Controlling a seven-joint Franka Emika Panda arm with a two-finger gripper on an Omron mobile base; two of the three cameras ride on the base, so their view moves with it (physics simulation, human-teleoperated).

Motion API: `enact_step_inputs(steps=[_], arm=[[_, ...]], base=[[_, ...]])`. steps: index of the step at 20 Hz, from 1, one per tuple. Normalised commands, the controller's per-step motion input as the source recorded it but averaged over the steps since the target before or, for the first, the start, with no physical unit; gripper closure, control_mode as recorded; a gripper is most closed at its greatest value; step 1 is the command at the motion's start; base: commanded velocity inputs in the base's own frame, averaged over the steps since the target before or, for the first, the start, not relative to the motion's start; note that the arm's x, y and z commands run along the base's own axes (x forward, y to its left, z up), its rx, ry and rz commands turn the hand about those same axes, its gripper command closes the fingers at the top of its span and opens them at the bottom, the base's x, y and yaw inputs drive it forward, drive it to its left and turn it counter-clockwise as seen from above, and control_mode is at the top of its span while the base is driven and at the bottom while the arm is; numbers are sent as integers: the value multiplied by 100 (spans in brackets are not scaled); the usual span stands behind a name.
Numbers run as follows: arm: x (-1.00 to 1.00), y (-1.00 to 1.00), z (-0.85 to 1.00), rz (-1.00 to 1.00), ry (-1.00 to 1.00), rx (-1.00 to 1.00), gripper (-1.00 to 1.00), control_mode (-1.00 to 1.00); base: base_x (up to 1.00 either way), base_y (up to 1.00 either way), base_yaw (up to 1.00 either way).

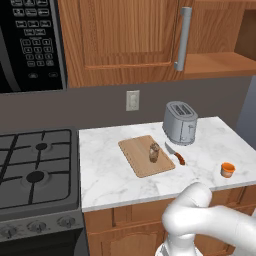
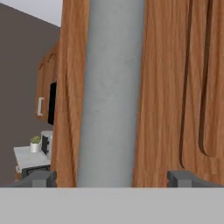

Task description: Pick the bread, place it on the cutting board, pick the jam, place it on the counter, and close the cabinet.

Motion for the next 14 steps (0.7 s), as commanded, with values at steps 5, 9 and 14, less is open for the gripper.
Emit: enact_step_inputs(steps=[5,9,14], arm=[[36,26,-4,0,0,0,-100,-100],[32,27,0,0,0,0,-100,-100],[27,27,0,0,0,0,-100,-100]], base=[[0,0,0],[0,0,0],[0,0,0]])
